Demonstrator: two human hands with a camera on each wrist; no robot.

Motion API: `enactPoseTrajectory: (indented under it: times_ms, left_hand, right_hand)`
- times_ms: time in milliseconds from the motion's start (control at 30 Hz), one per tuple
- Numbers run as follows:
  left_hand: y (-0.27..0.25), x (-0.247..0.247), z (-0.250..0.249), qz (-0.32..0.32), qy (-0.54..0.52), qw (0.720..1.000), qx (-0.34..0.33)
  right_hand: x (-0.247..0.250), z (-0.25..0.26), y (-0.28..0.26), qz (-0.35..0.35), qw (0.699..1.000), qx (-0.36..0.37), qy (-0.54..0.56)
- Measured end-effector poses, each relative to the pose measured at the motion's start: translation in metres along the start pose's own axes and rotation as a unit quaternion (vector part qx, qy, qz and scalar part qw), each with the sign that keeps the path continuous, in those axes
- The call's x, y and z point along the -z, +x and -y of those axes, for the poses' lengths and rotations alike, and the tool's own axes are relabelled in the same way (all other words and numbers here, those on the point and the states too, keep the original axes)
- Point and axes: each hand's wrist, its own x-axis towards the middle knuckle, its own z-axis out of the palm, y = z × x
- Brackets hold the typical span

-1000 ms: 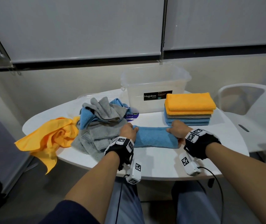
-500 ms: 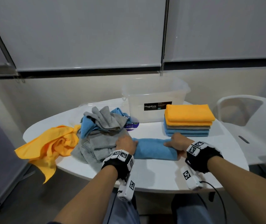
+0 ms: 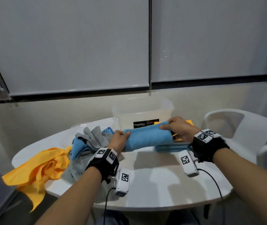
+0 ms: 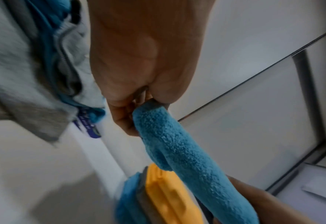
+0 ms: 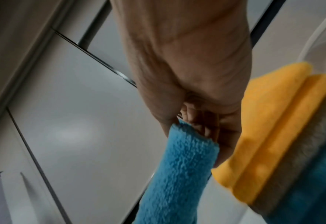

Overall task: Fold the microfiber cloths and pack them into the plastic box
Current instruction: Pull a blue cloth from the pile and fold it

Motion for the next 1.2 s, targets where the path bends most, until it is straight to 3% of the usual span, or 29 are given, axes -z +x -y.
enactPoseTrajectory:
  times_ms: [100,200,300,400,533,667,767,900,1067,1200]
  left_hand:
    - [-0.009,-0.019,-0.045,-0.02,-0.107,0.994,-0.033]
    - [-0.01,-0.044,-0.074,0.007,-0.182,0.982,-0.05]
    - [-0.015,-0.064,-0.094,0.044,-0.23,0.972,-0.027]
    - [-0.021,-0.074,-0.093,0.125,-0.233,0.962,0.064]
    - [-0.035,-0.079,-0.057,0.206,-0.159,0.953,0.155]
    - [-0.053,-0.091,-0.024,0.249,-0.164,0.936,0.186]
    - [-0.054,-0.099,-0.008,0.227,-0.173,0.943,0.169]
    - [-0.048,-0.106,0.013,0.162,-0.075,0.975,0.136]
    - [-0.045,-0.125,0.03,0.146,0.051,0.985,0.073]
    - [-0.041,-0.132,0.026,0.081,0.05,0.995,0.019]
  right_hand:
    - [0.033,0.013,0.007,-0.071,0.996,0.021,0.045]
    - [0.059,0.014,0.012,-0.123,0.988,0.011,0.087]
    - [0.077,0.011,0.007,-0.088,0.988,0.001,0.125]
    - [0.088,-0.003,0.0,-0.056,0.995,0.003,0.078]
    - [0.091,-0.042,-0.013,0.01,0.999,-0.05,0.014]
    - [0.089,-0.083,-0.021,0.033,0.995,-0.097,0.005]
    - [0.089,-0.099,-0.021,0.018,0.993,-0.111,-0.025]
    - [0.093,-0.116,-0.022,0.0,0.989,-0.124,-0.084]
    - [0.087,-0.135,-0.018,-0.011,0.982,-0.123,-0.141]
    - [0.084,-0.141,-0.009,-0.043,0.983,-0.084,-0.155]
